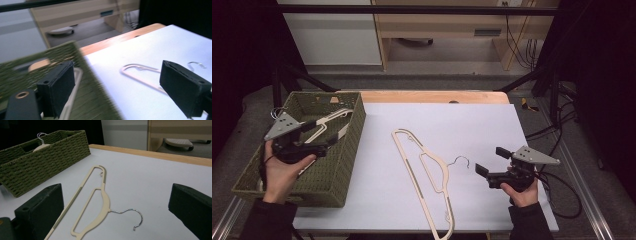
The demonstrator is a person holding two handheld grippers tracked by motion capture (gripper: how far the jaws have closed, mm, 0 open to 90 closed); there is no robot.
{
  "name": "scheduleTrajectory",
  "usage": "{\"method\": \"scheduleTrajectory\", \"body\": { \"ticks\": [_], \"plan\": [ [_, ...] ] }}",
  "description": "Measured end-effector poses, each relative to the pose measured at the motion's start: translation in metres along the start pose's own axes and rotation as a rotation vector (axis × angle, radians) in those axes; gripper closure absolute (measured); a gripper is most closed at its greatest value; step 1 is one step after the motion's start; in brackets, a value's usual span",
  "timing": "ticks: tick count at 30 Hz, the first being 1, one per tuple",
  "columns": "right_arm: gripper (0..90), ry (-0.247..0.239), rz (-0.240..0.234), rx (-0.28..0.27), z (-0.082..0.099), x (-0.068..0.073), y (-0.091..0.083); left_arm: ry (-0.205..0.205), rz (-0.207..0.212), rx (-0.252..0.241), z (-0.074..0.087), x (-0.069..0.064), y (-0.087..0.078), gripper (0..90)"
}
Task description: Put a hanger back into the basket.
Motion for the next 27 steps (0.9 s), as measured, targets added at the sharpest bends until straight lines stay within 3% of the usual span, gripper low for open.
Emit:
{"method": "scheduleTrajectory", "body": {
  "ticks": [7, 13, 20, 27],
  "plan": [
    [1.4, -0.005, -0.013, -0.002, 0.001, 0.0, -0.002, 0.064, 0.103, 0.012, -0.003, -0.052, 0.035, 10.1],
    [1.4, -0.01, -0.013, -0.004, 0.001, 0.001, -0.003, 0.081, 0.178, 0.021, 0.0, -0.087, 0.062, 9.8],
    [1.2, -0.038, -0.013, 0.006, 0.003, 0.001, -0.003, 0.092, 0.246, 0.039, 0.005, -0.118, 0.092, 9.8],
    [1.2, -0.039, -0.002, 0.005, 0.002, 0.0, -0.005, 0.105, 0.294, 0.064, 0.008, -0.139, 0.124, 10.4]
  ]
}}
Point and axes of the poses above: each handheld gripper's, and its own axes: y roughly forward along the jaws, z roughly out of its underside, x roughly to its left, the point moved 8 cm from there along y, roughly forward along the jaws, and after that the axes turned 7 degrees about z, right-handed, at the moved point
